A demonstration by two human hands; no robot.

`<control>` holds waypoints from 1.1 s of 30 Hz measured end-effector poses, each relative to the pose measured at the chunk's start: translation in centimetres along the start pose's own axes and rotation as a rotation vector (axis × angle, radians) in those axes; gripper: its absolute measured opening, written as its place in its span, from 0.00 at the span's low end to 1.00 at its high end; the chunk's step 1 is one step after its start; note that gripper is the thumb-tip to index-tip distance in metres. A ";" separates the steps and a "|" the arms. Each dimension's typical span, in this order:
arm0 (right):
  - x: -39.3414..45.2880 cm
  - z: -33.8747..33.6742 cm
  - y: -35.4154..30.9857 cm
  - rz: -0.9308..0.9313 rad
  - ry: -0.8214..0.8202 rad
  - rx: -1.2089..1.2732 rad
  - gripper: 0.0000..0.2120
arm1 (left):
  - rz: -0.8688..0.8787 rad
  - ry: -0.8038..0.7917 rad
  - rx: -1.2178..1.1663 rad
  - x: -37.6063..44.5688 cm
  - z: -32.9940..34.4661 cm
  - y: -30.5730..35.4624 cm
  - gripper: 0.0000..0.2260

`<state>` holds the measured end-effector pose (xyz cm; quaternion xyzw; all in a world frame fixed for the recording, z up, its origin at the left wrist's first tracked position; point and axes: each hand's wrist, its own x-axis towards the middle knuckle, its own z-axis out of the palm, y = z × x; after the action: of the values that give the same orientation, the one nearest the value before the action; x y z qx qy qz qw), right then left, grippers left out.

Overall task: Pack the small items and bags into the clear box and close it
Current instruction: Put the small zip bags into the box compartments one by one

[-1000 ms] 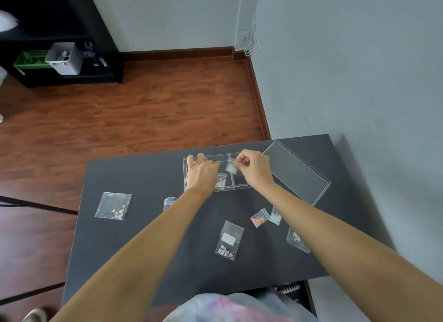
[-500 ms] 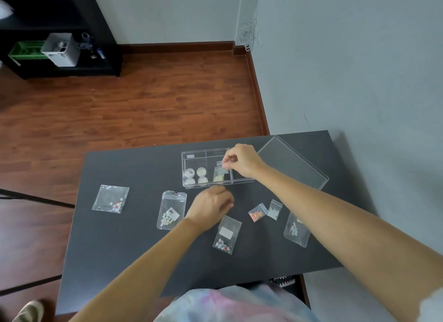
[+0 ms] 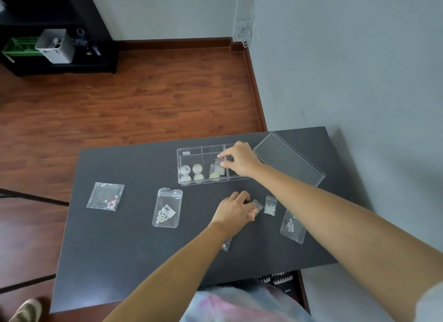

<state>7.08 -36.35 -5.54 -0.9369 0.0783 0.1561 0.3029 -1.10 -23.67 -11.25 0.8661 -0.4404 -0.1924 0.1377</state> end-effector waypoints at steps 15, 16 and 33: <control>-10.2 -0.8 8.4 0.186 0.248 0.103 0.04 | -0.209 -0.221 -0.041 2.9 -1.9 2.2 0.22; -10.7 -0.4 9.0 0.216 0.185 0.083 0.04 | -0.215 -0.231 -0.035 3.0 -1.9 2.1 0.21; -11.2 0.1 9.3 0.232 -0.118 -0.139 0.09 | -0.221 0.101 -0.383 -1.1 -7.6 -1.7 0.05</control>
<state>-5.72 -43.18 -6.85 -0.9295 0.1573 0.2500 0.2211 2.92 -21.28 -4.99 0.8755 -0.2908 -0.2429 0.2997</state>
